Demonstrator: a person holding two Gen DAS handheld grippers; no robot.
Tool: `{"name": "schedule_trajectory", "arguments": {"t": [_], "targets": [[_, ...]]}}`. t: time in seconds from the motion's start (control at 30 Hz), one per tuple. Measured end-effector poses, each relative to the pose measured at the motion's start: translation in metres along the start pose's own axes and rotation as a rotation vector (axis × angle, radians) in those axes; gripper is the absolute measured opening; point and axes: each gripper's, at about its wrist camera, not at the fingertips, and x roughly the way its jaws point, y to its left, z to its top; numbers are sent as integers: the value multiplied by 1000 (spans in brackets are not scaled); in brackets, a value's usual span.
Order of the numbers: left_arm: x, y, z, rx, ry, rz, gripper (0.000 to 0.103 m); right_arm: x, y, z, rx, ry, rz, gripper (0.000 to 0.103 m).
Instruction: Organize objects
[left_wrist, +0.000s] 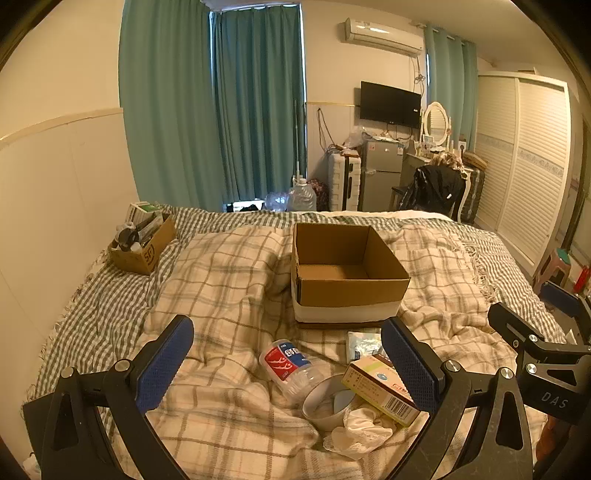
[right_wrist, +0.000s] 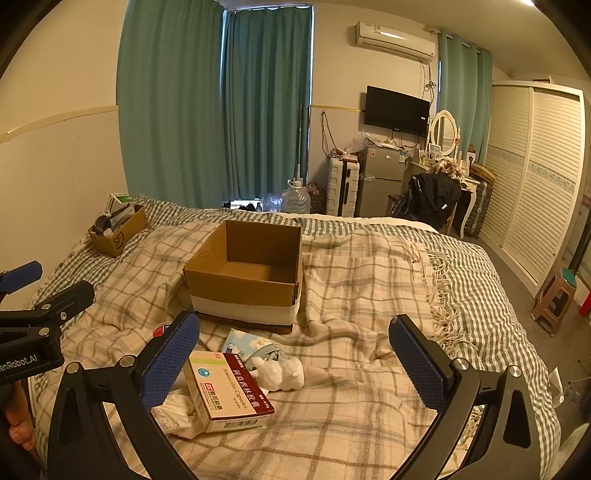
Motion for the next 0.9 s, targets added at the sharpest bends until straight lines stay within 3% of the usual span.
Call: {"name": "schedule_trajectory", "arguments": {"t": [0.9], "targets": [[3, 0, -6, 8, 23, 12, 103, 1, 3, -1, -8, 1, -7, 103]]}}
